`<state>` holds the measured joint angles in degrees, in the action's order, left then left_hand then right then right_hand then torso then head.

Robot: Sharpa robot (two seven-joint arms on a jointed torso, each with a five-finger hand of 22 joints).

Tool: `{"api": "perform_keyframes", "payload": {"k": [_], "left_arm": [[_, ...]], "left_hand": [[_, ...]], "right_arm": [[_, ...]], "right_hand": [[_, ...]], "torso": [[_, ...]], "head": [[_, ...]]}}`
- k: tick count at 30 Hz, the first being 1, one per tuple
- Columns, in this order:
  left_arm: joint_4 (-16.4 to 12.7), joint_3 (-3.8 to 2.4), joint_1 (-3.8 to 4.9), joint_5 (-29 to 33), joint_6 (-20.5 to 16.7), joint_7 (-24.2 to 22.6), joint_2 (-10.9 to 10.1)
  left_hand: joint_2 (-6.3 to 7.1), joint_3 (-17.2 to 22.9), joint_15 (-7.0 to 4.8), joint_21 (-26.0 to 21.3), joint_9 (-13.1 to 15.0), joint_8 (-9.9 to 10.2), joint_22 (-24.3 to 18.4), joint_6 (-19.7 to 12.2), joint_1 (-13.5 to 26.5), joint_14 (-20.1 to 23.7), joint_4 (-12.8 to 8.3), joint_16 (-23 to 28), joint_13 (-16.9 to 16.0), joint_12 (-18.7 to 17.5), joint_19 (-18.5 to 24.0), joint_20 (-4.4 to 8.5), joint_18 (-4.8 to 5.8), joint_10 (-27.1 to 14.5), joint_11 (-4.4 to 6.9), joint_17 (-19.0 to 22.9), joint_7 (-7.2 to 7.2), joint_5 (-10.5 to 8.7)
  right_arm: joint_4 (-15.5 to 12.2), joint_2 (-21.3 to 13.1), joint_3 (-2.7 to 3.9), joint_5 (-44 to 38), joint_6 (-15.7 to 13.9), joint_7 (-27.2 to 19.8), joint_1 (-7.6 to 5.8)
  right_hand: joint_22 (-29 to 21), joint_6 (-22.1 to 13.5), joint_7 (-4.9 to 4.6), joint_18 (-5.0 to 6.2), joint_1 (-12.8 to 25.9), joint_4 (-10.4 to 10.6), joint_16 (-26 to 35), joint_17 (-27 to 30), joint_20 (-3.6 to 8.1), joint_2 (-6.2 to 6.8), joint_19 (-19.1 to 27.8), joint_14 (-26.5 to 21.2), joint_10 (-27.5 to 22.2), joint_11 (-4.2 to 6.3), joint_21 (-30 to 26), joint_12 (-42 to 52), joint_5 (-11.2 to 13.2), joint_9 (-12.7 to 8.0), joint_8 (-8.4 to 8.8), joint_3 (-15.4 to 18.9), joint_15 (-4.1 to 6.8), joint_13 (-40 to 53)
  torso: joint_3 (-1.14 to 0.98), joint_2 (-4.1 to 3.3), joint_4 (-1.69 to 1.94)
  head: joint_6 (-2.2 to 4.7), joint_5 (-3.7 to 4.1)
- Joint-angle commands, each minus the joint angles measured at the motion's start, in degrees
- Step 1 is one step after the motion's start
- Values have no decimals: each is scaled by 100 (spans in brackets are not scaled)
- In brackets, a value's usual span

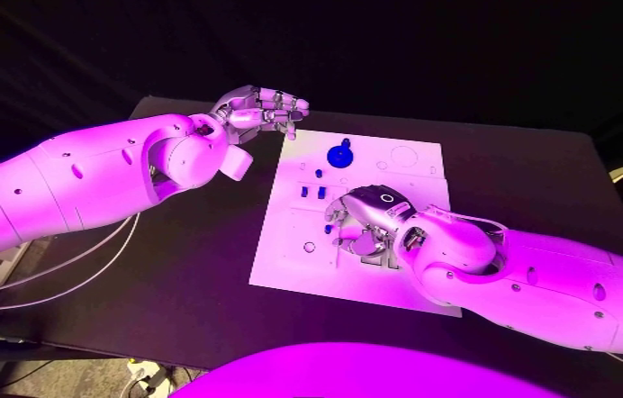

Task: Assemble the parts on the task board

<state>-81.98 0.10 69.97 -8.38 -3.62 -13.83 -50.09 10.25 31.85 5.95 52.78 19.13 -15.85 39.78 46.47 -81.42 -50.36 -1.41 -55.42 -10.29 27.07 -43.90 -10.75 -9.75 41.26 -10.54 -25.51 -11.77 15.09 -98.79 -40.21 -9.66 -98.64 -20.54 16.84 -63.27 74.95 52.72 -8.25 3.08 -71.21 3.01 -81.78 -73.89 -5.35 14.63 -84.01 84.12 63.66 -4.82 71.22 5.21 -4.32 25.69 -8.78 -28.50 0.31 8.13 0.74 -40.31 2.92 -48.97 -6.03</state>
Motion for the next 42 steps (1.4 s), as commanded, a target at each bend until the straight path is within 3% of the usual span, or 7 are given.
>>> {"api": "perform_keyframes", "payload": {"k": [1,8,15,19,23,30,42], "left_arm": [[-1,-5,3,-3,63,-31,0],[0,-5,2,-2,74,-38,-6],[12,-5,2,-2,82,-44,-11],[16,-5,2,-2,100,-46,-4],[16,-5,2,-2,122,-51,5],[27,-5,1,-2,144,-42,10],[29,-5,1,-41,144,-13,11]], "left_hand": [[-21,-27,2,-24,-1,-21,-9,-38,56,44,0,-29,8,36,24,-32,-77,-37,15,9,-181,32],[-24,-35,4,-36,0,-27,-18,-48,70,46,9,-37,8,49,21,-35,-78,-49,14,10,-182,32],[-24,-35,4,-36,0,-27,-18,-48,70,46,9,-37,8,49,21,-35,-78,-49,14,10,-182,32],[-24,-35,4,-36,0,-27,-18,-48,70,46,9,-37,8,49,21,-35,-78,-49,14,10,-182,32],[-26,-36,3,-41,1,-32,-22,-51,69,48,8,-40,8,57,19,-36,-80,-55,14,11,-182,34],[-31,-40,5,-51,2,-40,-30,-56,81,52,18,-46,9,69,17,-39,-79,-65,13,12,-183,34],[-50,-41,8,-69,4,-54,-44,-61,94,59,33,-54,9,90,12,-42,-80,-81,11,15,-184,37]], "right_arm": [[-149,-149,24,-13,-168,88,-44],[-499,-686,87,311,-325,138,-331],[-591,-1266,132,766,-16,48,-741],[-459,-1425,137,812,147,-14,-834],[-321,-1460,130,780,442,-35,-856],[-174,-1380,108,705,1003,-2,-833],[-33,-1169,83,615,967,11,-698]], "right_hand": [[251,-33,10,104,-89,10,19,11,-28,-15,-38,254,-60,0,-20,40,8,-5,21,68,-31,9],[259,-68,31,101,-178,16,53,74,-25,-69,-52,239,-41,12,-11,126,-31,-21,43,130,-23,22],[89,-181,-16,148,-276,58,41,58,-46,-123,19,244,-408,-60,-279,76,-39,-65,112,314,-71,-54],[-91,-456,49,193,-823,435,57,123,-140,-364,51,218,-929,-177,-551,144,-40,-143,268,1555,-174,-284],[-141,-580,120,204,-1407,1327,61,167,-169,-244,53,196,-1140,-216,-637,307,21,-178,333,2141,-204,-422],[-345,-895,277,257,-1454,1398,124,295,-197,-49,136,138,-1398,-274,-951,271,129,-243,480,2432,-247,-443],[-159,-640,85,200,-1542,1328,94,249,-109,-479,-37,186,-679,-93,-639,529,135,-237,318,2050,-109,-430]], "torso": [[8,9,-5],[7,6,-1],[9,10,-17],[5,8,-18],[-4,-6,-10],[-9,-7,-1],[-1,-9,-5]], "head": [[27,20],[127,191],[214,337],[253,398],[298,478],[307,507],[280,504]]}}
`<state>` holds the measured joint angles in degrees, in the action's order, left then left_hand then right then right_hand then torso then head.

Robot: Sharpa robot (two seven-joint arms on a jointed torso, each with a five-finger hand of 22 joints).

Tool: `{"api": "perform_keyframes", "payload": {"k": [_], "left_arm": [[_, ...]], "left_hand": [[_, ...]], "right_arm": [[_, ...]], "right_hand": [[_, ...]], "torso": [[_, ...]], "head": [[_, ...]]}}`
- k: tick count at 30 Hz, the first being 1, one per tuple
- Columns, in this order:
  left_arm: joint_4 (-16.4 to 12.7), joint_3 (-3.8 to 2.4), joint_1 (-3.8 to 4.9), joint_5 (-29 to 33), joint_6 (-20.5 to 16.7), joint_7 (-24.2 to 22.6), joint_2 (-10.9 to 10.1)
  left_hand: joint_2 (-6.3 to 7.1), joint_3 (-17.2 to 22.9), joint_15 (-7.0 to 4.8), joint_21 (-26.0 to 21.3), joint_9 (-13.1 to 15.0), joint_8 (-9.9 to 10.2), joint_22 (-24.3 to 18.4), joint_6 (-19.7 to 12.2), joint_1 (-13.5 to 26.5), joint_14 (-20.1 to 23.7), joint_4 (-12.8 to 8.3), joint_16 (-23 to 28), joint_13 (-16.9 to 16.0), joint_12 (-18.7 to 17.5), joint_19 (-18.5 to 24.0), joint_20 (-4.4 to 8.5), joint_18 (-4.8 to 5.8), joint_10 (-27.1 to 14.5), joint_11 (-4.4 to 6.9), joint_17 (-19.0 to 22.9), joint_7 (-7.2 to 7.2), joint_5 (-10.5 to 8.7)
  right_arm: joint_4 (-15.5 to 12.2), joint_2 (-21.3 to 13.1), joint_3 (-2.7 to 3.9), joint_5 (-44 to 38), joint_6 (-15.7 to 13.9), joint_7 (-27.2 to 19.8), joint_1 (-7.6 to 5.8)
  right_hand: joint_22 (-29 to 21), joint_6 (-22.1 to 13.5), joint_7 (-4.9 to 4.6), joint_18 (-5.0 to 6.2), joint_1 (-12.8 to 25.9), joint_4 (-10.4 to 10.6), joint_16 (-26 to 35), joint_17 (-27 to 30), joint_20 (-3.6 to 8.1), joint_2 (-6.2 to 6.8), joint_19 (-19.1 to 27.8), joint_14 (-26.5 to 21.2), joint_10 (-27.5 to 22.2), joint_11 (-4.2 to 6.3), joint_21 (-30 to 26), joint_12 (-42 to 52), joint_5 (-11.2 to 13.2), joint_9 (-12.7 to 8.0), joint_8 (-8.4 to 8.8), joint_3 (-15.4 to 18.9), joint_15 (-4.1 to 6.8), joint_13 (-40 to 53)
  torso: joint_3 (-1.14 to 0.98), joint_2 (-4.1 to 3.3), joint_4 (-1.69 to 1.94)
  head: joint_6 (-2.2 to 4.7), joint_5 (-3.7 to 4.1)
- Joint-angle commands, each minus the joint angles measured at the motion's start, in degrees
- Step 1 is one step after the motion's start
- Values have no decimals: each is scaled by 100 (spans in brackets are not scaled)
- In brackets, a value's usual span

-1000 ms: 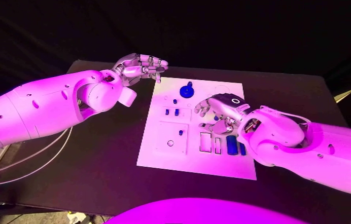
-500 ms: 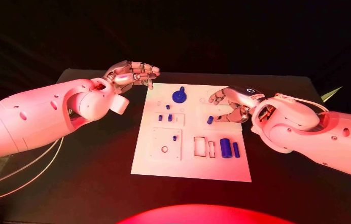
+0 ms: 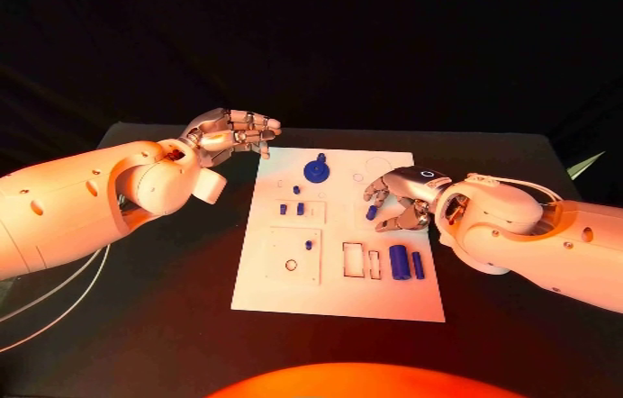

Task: Assemble the parts on the task board

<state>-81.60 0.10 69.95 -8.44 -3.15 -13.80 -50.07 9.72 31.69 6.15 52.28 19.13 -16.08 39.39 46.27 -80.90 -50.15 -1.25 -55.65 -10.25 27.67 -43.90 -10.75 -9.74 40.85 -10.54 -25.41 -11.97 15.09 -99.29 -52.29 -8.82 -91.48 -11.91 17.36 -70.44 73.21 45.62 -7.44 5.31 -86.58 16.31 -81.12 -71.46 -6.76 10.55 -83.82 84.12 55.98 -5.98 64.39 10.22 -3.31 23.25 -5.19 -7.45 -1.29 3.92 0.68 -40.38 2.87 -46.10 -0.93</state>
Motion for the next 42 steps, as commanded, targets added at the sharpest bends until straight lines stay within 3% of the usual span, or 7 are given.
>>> {"api": "perform_keyframes", "payload": {"k": [1,7,9,14,25,33,42], "left_arm": [[-9,-5,2,-35,98,-16,8],[-13,-5,2,-40,99,-10,-1],[-15,-5,2,-40,97,-8,-6],[-17,-5,2,-40,94,-4,-18],[-21,-5,2,-41,104,12,-33],[-22,-5,2,-48,110,20,-41],[-16,-4,3,-51,109,29,-42]], "left_hand": [[3,-24,-13,-20,4,-31,-5,-41,42,39,16,-31,5,30,12,-42,-80,-40,11,5,-163,37],[3,-24,-13,-20,4,-31,-5,-41,42,39,16,-31,5,30,12,-42,-80,-40,11,5,-163,37],[-6,-23,-13,-26,5,-38,-10,-43,43,41,21,-36,6,39,9,-43,-81,-46,10,5,-163,37],[-11,-20,-14,-28,6,-41,-12,-44,40,42,20,-37,6,43,7,-43,-82,-49,10,6,-163,38],[-11,-20,-14,-28,6,-41,-12,-44,40,42,20,-37,6,43,7,-43,-82,-49,10,6,-163,38],[-19,-16,-15,-32,6,-46,-16,-45,36,43,20,-41,6,51,3,-42,-83,-53,11,7,-163,39],[-25,-8,-17,-34,7,-54,-18,-48,22,48,11,-44,7,62,0,-40,-85,-59,11,9,-162,41]], "right_arm": [[22,50,-2,-104,80,-44,24],[76,128,-5,-125,-128,13,57],[91,140,-5,-135,-169,38,63],[111,170,-6,-160,-243,77,77],[149,249,-6,-139,-321,267,105],[152,266,-6,-253,-266,342,113],[91,242,-5,-340,-740,289,115]], "right_hand": [[16,127,-15,-24,-17,-11,34,18,46,-111,-63,188,170,41,47,31,34,10,-68,-97,67,-12],[36,522,-126,-37,-3,1,41,40,120,-459,-108,210,722,117,76,-80,30,-39,-186,-644,127,-25],[42,600,-113,-40,-7,-5,43,46,126,-476,-115,212,810,123,82,-139,31,-59,-198,-820,136,-27],[35,835,-113,-41,68,-38,44,60,129,-380,-122,214,1012,114,59,-320,31,-103,-244,-1335,131,-25],[-12,1087,-130,-27,249,-179,82,139,132,-289,-110,191,1148,102,-28,-523,32,-112,-317,-1927,136,-19],[-13,1355,-60,-24,353,-639,88,151,183,-229,-117,190,1466,179,-47,-585,33,-29,-473,-2518,199,-4],[93,1520,-7,-53,512,-1024,25,37,232,-180,-160,223,1700,241,100,-618,36,82,-638,-2736,248,13]], "torso": [[7,1,0],[11,4,5],[12,1,3],[11,6,1],[4,6,-3],[6,6,-3],[1,4,3]], "head": [[-7,-6],[-18,-8],[-20,-10],[-24,-12],[-20,-30],[-40,-16],[-51,-10]]}}
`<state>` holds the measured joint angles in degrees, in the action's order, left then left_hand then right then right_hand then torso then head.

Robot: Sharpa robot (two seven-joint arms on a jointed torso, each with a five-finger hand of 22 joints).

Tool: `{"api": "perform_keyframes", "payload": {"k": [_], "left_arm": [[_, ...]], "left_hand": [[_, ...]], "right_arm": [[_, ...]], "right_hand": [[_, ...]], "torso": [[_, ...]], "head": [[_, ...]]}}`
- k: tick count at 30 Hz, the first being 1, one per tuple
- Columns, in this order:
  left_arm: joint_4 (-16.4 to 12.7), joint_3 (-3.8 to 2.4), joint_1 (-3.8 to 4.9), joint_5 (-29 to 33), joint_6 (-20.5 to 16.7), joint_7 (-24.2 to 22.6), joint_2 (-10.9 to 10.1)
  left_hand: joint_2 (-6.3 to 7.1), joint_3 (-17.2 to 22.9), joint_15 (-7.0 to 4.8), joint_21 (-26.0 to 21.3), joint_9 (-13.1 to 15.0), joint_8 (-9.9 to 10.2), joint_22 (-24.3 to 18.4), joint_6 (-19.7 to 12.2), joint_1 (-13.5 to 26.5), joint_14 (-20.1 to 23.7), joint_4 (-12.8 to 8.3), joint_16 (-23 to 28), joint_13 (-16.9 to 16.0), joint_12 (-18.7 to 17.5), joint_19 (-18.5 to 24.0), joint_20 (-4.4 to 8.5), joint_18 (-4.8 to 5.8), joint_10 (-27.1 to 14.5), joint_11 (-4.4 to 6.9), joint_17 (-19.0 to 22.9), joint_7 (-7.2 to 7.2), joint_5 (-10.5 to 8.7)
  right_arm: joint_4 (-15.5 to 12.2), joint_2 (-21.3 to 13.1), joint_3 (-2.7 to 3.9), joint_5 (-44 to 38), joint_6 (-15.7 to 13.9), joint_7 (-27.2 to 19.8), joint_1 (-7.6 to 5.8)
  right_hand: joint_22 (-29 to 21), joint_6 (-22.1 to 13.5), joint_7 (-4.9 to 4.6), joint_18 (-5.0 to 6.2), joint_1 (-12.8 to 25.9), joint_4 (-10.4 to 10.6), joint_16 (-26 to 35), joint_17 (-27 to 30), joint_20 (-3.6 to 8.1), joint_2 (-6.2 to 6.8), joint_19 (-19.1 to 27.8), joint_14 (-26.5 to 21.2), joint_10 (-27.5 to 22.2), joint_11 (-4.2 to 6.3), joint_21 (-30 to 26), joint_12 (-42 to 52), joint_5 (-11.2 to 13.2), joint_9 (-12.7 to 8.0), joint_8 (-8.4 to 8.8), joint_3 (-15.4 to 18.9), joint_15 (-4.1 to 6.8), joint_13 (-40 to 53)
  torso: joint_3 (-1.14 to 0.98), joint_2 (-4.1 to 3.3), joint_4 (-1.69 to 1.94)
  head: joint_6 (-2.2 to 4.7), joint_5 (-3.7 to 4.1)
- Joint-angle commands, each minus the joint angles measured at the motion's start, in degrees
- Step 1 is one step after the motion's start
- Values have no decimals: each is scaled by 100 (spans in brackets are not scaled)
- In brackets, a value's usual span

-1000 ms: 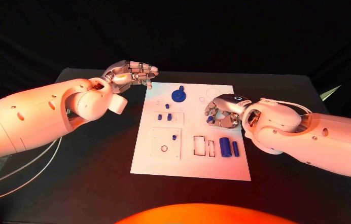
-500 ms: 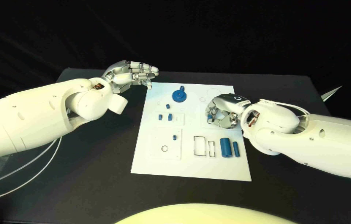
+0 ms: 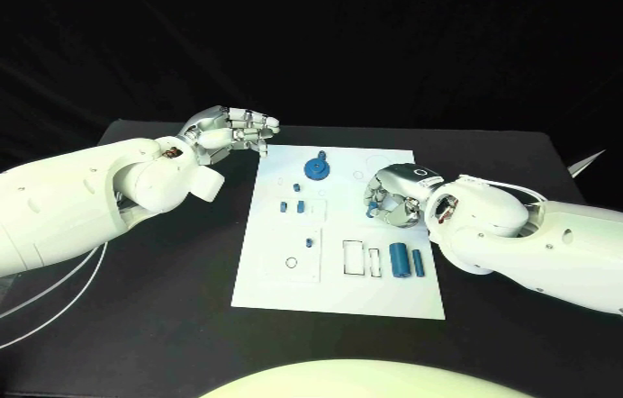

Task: Assemble the parts on the task board

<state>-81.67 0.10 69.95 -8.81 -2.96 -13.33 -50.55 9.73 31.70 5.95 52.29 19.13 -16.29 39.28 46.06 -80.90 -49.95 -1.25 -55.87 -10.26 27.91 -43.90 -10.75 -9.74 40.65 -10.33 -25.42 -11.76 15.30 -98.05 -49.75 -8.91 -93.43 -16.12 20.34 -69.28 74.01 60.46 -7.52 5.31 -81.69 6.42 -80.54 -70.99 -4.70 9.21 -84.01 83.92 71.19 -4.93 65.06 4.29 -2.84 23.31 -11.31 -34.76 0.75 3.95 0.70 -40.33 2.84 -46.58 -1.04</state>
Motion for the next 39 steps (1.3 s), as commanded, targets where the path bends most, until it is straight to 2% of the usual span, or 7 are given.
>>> {"api": "perform_keyframes", "payload": {"k": [1,7,14,19,23,31,39], "left_arm": [[-8,-4,3,-14,90,-16,6],[-1,-4,3,-14,96,-6,12],[14,-4,3,-14,95,-15,32],[22,-4,3,-14,97,-24,53],[26,-4,2,-13,101,-27,64],[36,-4,2,-12,105,-34,101],[36,-4,2,-8,94,-35,139]], "left_hand": [[-25,-9,3,-35,7,-32,-8,-27,22,28,11,-22,8,38,0,-40,-85,-39,-9,10,-183,20],[-30,-3,2,-35,8,-36,-8,-29,14,30,6,-24,9,44,-3,-38,-86,-42,-9,12,-184,23],[-30,-3,2,-35,8,-36,-8,-29,14,30,6,-24,9,44,-3,-38,-86,-42,-9,12,-184,23],[-34,0,3,-36,8,-39,-9,-32,13,32,6,-25,10,49,-5,-38,-85,-47,-10,13,-185,24],[-34,0,3,-36,8,-39,-9,-32,13,32,6,-25,10,49,-5,-38,-85,-47,-10,13,-185,24],[-34,0,3,-36,8,-39,-9,-32,13,32,6,-25,10,49,-5,-38,-85,-47,-10,13,-185,24],[-34,0,3,-36,8,-39,-9,-32,13,32,6,-25,10,49,-5,-38,-85,-47,-10,13,-185,24]], "right_arm": [[-51,-24,4,-140,-376,-23,-1],[-169,-118,23,-86,-617,-74,-33],[-401,-278,61,36,-881,-132,-177],[-707,-347,84,149,-977,-179,-253],[-861,-257,88,231,-984,-222,-259],[-996,291,76,235,-956,-337,-112],[-809,868,22,73,-791,-469,146]], "right_hand": [[16,40,3,-54,37,-44,-37,-16,27,-44,-143,245,186,138,37,-26,-11,81,-33,-8,45,10],[41,54,10,-60,87,-71,-55,-46,32,-45,-153,253,215,144,72,-30,-11,96,-54,-21,50,12],[65,65,17,-66,140,-108,-72,-74,40,-15,-161,260,236,150,106,-38,-10,111,-74,-22,56,11],[87,73,20,-72,157,-119,-82,-93,42,-9,-168,265,247,153,139,-38,-11,117,-83,-24,58,11],[84,76,21,-71,161,-122,-78,-84,43,-12,-167,263,250,154,134,-39,-11,119,-86,-27,59,12],[74,78,20,-67,168,-131,-76,-76,46,-24,-164,262,254,155,116,-42,-12,123,-90,-38,61,10],[73,77,19,-67,168,-140,-77,-79,48,-28,-164,263,254,156,114,-45,-12,125,-92,-45,62,9]], "torso": [[2,0,5],[2,1,2],[10,10,-3],[10,15,0],[7,9,1],[15,10,3],[20,3,11]], "head": [[-7,-1],[-2,1],[0,9],[3,-42],[-5,-121],[-18,-255],[-42,-360]]}}
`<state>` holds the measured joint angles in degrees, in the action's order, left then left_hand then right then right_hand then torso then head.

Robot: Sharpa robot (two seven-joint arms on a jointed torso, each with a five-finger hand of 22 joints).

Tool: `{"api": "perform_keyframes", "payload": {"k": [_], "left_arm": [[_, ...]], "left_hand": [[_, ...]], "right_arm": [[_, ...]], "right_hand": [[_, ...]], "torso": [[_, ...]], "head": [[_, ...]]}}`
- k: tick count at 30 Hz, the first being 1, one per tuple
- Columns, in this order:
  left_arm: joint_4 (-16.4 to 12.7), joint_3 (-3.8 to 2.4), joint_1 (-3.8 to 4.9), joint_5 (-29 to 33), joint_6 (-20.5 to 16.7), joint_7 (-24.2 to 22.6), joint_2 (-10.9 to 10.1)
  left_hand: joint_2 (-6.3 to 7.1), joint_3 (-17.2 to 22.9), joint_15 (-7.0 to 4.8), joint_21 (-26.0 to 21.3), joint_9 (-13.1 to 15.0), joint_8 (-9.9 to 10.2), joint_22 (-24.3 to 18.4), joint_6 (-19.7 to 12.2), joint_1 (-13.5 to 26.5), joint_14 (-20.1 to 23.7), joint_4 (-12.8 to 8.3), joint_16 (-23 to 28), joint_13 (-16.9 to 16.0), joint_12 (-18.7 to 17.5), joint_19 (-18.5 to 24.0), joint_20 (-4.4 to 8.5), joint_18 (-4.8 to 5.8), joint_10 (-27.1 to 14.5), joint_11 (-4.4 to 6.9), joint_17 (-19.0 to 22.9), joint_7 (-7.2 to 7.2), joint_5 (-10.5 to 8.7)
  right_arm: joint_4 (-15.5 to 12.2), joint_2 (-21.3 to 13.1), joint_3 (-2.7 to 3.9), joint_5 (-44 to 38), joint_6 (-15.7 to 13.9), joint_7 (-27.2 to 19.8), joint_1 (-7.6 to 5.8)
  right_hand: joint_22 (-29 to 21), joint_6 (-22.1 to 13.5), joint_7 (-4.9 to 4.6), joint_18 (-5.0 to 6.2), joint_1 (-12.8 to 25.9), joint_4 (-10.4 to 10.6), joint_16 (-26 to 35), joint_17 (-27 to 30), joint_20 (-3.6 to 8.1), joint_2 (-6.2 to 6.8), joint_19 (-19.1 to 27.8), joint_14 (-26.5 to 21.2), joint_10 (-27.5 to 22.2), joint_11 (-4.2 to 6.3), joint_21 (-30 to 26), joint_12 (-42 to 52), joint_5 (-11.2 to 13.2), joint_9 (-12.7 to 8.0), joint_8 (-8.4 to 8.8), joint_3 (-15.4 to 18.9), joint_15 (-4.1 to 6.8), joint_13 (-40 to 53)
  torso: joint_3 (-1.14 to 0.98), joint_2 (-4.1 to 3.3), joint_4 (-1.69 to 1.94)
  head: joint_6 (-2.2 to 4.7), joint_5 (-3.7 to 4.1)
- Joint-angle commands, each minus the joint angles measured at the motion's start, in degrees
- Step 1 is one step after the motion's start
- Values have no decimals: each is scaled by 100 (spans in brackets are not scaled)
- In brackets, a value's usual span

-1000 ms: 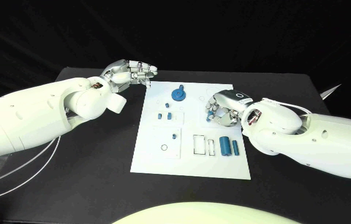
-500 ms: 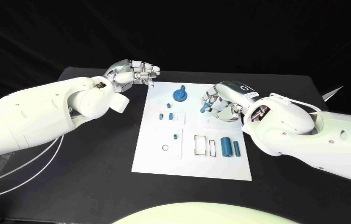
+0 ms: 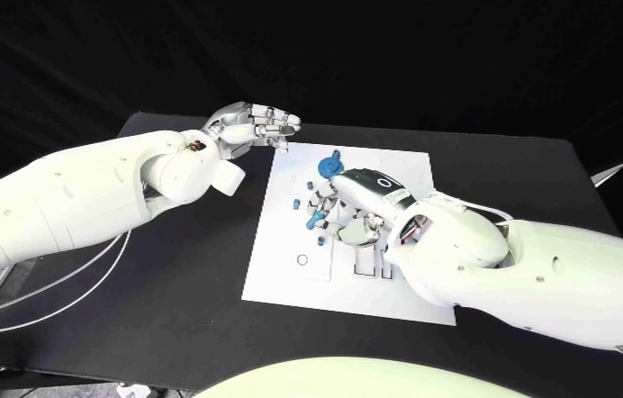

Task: Assemble the parts on the task board

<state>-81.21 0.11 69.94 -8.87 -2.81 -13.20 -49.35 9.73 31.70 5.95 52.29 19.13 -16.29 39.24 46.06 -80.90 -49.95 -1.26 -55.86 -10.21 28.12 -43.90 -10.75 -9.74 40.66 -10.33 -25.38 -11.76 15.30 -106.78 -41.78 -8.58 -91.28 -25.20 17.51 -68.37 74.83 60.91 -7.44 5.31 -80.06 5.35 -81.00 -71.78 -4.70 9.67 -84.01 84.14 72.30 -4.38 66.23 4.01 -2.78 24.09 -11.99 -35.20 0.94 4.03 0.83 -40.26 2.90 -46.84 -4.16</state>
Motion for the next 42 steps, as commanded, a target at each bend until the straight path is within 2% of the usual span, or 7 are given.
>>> {"api": "perform_keyframes", "payload": {"k": [1,8,13,24,42], "left_arm": [[-7,-4,3,-2,80,-49,23],[10,-4,3,-1,71,-51,43],[16,-4,3,-1,74,-49,51],[23,-4,3,-1,88,-45,65],[22,-4,3,-1,96,-38,63]], "left_hand": [[-34,0,2,-36,8,-40,-5,-32,13,32,7,-26,5,28,-5,-38,-84,-47,-10,9,-185,24],[-34,-1,6,-40,8,-48,-9,-38,22,35,11,-31,7,41,-8,-39,-82,-59,-13,12,-187,24],[-34,-1,6,-40,8,-48,-9,-38,22,35,11,-31,7,41,-8,-39,-82,-59,-13,12,-187,24],[-34,-1,6,-40,8,-48,-9,-38,22,35,11,-31,7,41,-8,-39,-82,-59,-13,12,-187,24],[-34,-1,6,-40,8,-48,-9,-38,22,35,11,-31,7,41,-8,-39,-82,-59,-13,12,-187,24]], "right_arm": [[96,116,-19,-175,138,-192,84],[310,363,-86,-302,287,-224,300],[358,407,-100,-364,323,-196,385],[433,448,-113,-454,448,-134,449],[549,511,-121,-566,723,-75,508]], "right_hand": [[-9,32,11,-67,5,-34,-31,0,49,-74,-164,241,143,100,-3,-17,-18,47,-24,-2,42,2],[-13,30,8,-65,15,-39,-29,5,50,-74,-162,240,142,98,-11,-21,-17,49,-25,-4,42,1],[-15,26,6,-65,31,-41,-25,13,50,-71,-161,238,140,95,-15,-24,-17,51,-25,-3,41,-1],[-8,21,5,-68,44,-46,-29,7,50,-67,-163,239,138,94,-4,-27,-17,52,-25,-4,40,-2],[-7,21,6,-68,48,-52,-28,7,50,-68,-163,239,139,95,-5,-28,-17,54,-26,-7,40,-3]], "torso": [[5,-5,0],[-4,-2,-3],[-8,-3,-10],[-13,-10,-5],[-4,-4,1]], "head": [[-16,-69],[-56,-144],[-67,-169],[-101,-170],[-149,-205]]}}
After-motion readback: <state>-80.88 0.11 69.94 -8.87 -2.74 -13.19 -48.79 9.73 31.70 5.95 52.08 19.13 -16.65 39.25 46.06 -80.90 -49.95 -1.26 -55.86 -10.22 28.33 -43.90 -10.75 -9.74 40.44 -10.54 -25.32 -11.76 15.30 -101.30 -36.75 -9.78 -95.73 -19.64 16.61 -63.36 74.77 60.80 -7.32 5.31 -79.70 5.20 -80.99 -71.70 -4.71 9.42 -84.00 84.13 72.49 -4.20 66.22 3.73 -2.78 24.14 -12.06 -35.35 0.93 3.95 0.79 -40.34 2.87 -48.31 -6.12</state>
